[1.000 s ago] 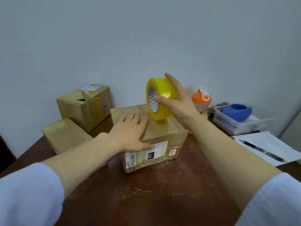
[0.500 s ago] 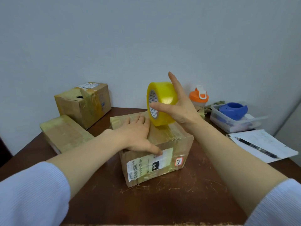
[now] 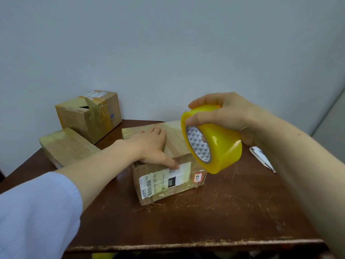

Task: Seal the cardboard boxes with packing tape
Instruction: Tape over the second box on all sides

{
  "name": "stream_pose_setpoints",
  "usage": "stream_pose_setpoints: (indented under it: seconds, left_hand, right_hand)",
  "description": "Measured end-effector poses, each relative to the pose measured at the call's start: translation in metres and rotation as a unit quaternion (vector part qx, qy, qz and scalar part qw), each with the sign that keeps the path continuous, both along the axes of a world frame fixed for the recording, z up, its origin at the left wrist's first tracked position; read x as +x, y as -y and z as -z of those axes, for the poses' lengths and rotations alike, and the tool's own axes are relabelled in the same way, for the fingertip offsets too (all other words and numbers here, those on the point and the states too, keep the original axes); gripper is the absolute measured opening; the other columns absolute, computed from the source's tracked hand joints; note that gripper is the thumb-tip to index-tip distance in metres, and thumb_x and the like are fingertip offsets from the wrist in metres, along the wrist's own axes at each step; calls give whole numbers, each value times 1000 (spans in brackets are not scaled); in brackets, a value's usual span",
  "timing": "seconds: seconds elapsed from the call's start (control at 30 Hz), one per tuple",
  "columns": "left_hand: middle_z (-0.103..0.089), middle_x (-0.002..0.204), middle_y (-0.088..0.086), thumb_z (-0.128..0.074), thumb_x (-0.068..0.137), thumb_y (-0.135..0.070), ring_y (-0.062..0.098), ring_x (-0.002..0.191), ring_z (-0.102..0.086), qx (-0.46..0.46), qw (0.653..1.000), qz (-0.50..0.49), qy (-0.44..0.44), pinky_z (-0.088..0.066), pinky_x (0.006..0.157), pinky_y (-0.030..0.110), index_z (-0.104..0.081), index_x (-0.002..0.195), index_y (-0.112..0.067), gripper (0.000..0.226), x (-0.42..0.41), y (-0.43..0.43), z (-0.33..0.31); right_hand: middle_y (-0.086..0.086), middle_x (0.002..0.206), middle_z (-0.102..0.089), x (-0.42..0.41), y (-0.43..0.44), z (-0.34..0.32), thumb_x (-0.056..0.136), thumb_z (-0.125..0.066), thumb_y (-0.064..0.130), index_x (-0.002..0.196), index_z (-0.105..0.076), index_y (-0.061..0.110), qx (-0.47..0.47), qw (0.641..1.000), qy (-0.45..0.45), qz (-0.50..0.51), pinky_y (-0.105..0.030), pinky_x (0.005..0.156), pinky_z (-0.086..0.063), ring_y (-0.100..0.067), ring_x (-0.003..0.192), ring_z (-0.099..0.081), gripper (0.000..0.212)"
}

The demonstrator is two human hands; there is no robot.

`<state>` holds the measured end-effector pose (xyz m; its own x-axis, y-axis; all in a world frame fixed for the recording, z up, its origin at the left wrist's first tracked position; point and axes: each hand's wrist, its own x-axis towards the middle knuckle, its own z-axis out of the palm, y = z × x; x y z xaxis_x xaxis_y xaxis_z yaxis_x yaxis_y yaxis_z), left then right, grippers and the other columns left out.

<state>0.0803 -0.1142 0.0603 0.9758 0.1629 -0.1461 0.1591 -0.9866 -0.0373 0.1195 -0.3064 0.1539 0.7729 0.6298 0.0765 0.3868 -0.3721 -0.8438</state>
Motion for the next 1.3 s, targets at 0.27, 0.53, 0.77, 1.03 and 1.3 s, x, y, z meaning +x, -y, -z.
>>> stream_pose_setpoints:
  seconds: [0.27, 0.53, 0.77, 1.03, 1.3]
  left_hand:
    - [-4, 159, 8, -46, 50, -91, 24, 145, -9, -6, 1000, -1, 11, -17, 114, 40, -6, 151, -13, 133, 3, -1, 3]
    - [-10, 158, 9, -49, 51, -91, 24, 142, -18, 11, 1000, 12, -1, -25, 112, 38, -9, 150, -10, 134, 4, -1, -2]
    - [6, 159, 9, -43, 54, -92, 23, 146, -3, 19, 999, 5, -50, -12, 118, 38, 5, 150, -8, 136, 4, 3, -6]
    - [-14, 158, 8, -15, 77, -83, 23, 145, -16, -73, 989, -103, 82, -18, 113, 40, -11, 150, -8, 105, 73, 13, -34]
    - [3, 159, 11, -6, 87, -72, 24, 146, 3, -28, 993, -105, 53, 1, 117, 40, 4, 150, -7, 91, 100, 16, 10]
  right_hand:
    - [8, 83, -71, -22, 29, 22, 46, -77, 44, 82, -73, 35, -14, 1000, -13, 19, -27, 62, -59, -11, 73, -69, 37]
    - [-3, 75, -72, -34, 46, 78, 65, -80, 17, 79, -75, 28, 55, 990, -119, 60, -21, 41, -49, -16, 54, -69, 19]
    - [10, 73, -71, -28, 44, 121, 61, -79, 28, 76, -71, 42, 28, 988, -139, 65, -24, 56, -57, -9, 65, -69, 22]
    - [10, 88, -68, -8, 31, 130, 61, -79, 35, 79, -69, 46, -11, 990, -131, 46, -35, 75, -59, -13, 81, -67, 23]
    - [7, 85, -69, 1, 27, 135, 62, -80, 35, 78, -69, 44, 3, 989, -144, 35, -35, 72, -59, -15, 78, -68, 21]
